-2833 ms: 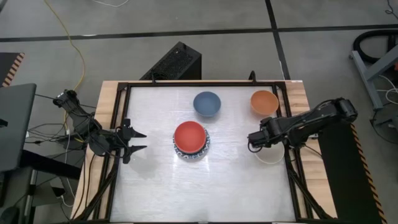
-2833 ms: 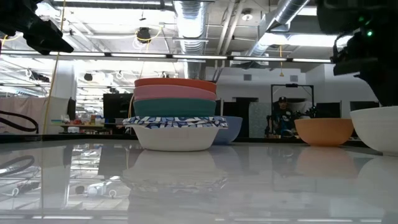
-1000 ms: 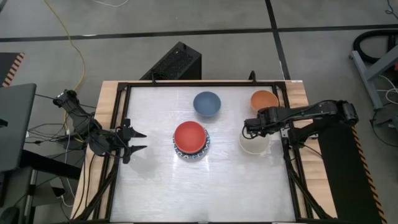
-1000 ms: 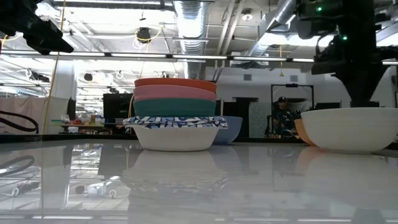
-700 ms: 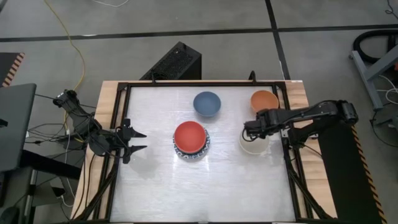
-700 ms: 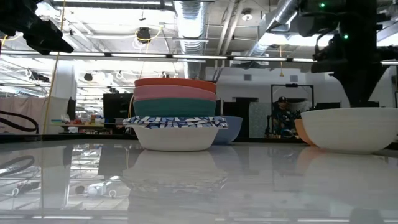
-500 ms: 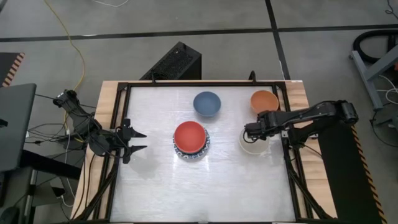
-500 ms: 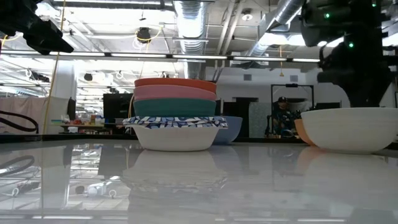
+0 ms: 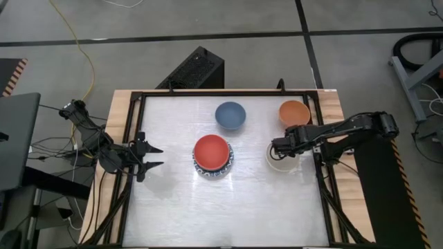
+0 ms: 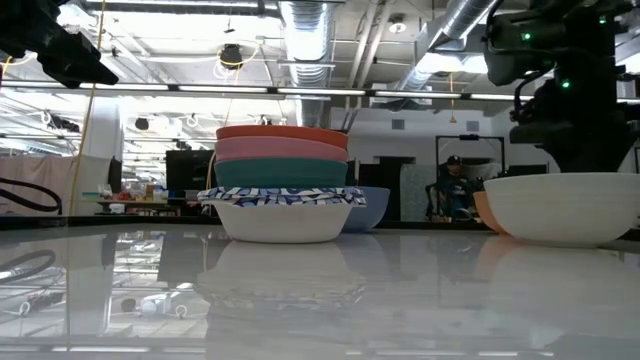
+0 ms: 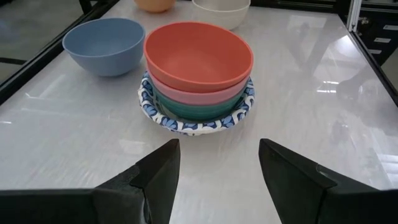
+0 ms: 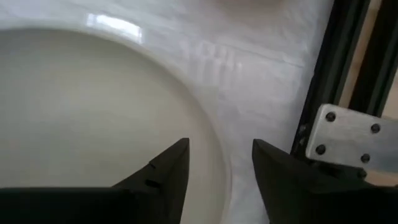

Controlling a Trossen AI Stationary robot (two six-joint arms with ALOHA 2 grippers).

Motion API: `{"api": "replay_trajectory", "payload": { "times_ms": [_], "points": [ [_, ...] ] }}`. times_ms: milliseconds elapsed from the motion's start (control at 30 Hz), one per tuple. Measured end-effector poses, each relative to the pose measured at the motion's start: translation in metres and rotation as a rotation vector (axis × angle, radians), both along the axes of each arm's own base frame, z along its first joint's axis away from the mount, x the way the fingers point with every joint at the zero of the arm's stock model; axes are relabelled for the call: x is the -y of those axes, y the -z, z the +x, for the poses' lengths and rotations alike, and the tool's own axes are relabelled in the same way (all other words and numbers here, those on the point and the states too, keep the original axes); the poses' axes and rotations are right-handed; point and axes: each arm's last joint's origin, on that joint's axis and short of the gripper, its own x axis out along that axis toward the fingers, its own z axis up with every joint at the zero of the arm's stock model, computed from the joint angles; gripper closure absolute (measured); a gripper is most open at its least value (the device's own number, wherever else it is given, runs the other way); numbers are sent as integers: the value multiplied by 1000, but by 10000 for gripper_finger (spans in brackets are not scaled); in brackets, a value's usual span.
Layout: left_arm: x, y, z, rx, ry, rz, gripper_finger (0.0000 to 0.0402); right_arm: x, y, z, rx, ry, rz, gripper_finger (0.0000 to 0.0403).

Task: Nest bowls inside each other
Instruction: Stack the white bowl on top of the orange bowl

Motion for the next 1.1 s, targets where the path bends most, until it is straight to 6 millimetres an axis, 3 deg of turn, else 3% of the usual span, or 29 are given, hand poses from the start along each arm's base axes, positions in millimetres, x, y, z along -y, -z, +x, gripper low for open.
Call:
{"api": "replay_trajectory", "payload": {
  "times_ms": [600,933,1100],
  "points": [
    [0,0,0,0,-1,-4,194,-1,0,7,69,4,41,388],
    [0,0,0,-2,10,24,194,-2,0,21,219,2,43,394],
    [0,0,0,-4,17,39,194,-1,-14,30,275,-21,36,395]
  ]
}}
